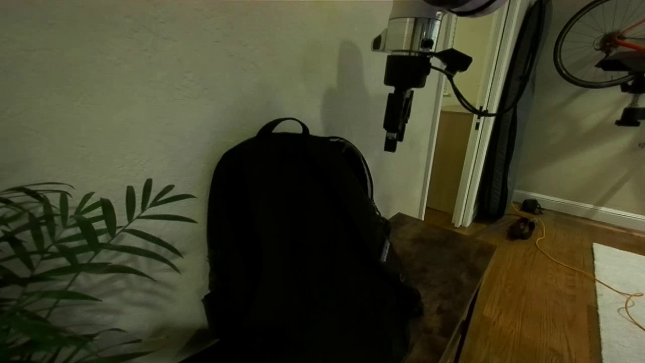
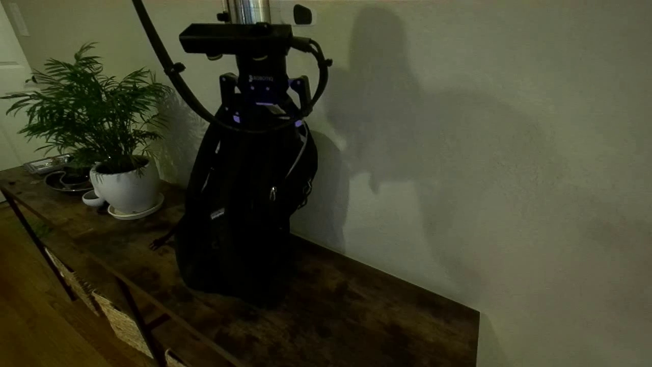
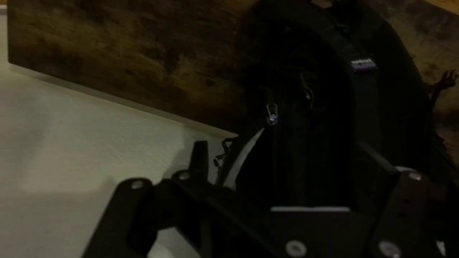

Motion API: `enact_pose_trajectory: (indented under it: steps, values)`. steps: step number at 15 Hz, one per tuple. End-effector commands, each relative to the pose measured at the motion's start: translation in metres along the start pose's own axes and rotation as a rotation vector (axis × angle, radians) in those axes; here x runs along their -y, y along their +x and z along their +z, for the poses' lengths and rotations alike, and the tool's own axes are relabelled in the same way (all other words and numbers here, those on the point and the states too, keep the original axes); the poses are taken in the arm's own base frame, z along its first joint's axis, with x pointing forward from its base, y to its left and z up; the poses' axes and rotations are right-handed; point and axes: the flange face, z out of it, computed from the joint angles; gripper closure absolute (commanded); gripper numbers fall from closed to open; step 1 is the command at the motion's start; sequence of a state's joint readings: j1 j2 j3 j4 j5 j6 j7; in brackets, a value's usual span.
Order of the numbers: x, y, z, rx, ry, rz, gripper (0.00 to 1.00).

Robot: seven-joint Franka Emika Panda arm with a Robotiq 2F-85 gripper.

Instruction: Pick up the wallet and put it in the bag

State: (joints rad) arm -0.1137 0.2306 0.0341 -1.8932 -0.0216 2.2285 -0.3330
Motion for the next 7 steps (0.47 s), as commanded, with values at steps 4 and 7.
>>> enact_pose_trajectory:
  steps: [4, 7]
  values:
    - [-0.018, -0.018, 0.016, 0.054, -0.037, 0.068, 0.00]
    - [-0.020, -0.023, 0.022, 0.070, -0.039, 0.081, 0.00]
